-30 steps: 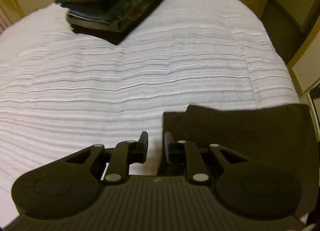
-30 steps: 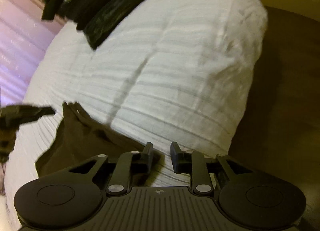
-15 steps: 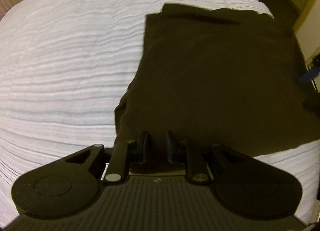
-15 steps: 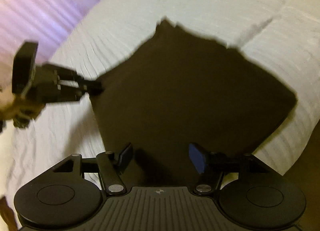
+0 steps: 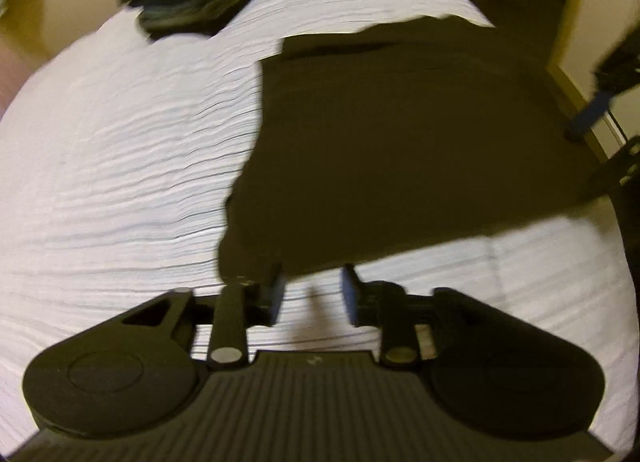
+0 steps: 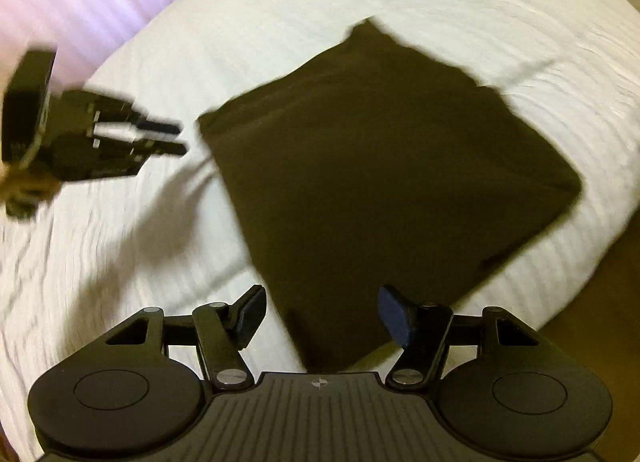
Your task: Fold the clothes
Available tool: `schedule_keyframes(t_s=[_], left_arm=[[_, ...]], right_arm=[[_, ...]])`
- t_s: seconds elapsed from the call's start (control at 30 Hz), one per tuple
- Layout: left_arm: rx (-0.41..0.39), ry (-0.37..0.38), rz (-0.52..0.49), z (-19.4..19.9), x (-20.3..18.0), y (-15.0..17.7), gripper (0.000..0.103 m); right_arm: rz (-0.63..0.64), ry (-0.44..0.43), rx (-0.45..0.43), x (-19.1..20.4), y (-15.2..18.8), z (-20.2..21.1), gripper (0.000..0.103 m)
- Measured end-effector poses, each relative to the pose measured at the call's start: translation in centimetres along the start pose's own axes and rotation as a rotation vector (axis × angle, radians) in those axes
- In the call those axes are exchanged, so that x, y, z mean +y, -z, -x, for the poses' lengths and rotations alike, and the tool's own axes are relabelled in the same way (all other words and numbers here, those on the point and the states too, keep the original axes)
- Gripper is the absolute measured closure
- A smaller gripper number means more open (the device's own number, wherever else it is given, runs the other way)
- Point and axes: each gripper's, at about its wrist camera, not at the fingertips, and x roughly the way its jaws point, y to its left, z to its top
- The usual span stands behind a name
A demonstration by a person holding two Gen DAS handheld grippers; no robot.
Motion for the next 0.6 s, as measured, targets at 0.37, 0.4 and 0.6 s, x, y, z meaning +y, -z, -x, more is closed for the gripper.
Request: schedule_keyframes(t_s=[0.37,0.4,0.6], left_arm=[[-0.087,-0.095,-0.445,-0.5,-7.3,1.8,0.036],[-0.100,-0.117,-0.492,-0.8,-7.8,1.9,0.031],[-0.168,-0.209,-0.729,-3.6,-9.8,1.9,0.026]], right_arm=[[0.616,0.325,0.057,8.6,4.1,-4.7,0.037],[0.666,0.352,0.054,9.0,4.5,-5.4,0.037],[0.749,0.444,0.049,7.7,5.3,-7.4,0.072]])
